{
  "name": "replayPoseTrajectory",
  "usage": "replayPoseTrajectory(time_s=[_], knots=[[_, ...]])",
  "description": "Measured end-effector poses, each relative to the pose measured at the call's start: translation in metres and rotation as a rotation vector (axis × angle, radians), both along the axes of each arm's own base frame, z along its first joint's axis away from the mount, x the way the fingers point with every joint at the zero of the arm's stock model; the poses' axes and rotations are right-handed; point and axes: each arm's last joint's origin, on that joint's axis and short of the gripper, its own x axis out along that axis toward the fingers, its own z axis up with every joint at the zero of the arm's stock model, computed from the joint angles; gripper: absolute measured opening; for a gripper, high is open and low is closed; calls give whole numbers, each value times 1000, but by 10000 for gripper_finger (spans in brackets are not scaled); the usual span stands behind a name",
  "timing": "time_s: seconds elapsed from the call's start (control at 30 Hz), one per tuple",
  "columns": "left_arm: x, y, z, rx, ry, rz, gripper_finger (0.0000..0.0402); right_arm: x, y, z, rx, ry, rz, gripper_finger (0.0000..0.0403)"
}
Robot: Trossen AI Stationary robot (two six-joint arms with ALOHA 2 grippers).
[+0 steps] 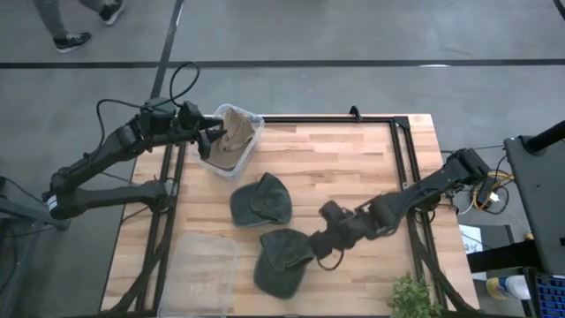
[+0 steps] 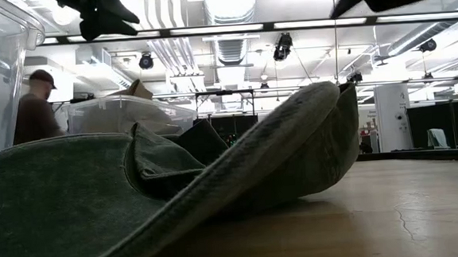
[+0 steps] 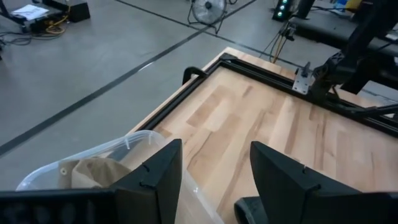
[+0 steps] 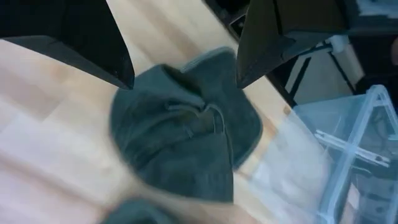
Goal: Pick and place caps into container
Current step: Put the bottom black cap into the bottom transparent container
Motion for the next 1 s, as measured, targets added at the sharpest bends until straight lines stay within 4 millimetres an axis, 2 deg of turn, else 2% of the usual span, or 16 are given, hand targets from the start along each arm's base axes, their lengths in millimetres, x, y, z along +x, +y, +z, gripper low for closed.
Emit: replayPoseTrajectory(time_s=[0.3,0.5,0.57,0.77,1.0], knots=[[-5,-6,0,-2,-33,-29,181,20,49,-48,110,27,-11,265],[-7,-7,2,1,-40,-32,181,35,71,-76,186,6,-17,256],[-7,-8,2,1,-45,-35,181,36,74,-87,181,54,-22,253],[-9,-9,1,-1,-50,-37,181,51,79,-101,175,41,-4,243],[-9,-9,-4,-16,-44,-34,181,62,71,-121,103,71,24,219]])
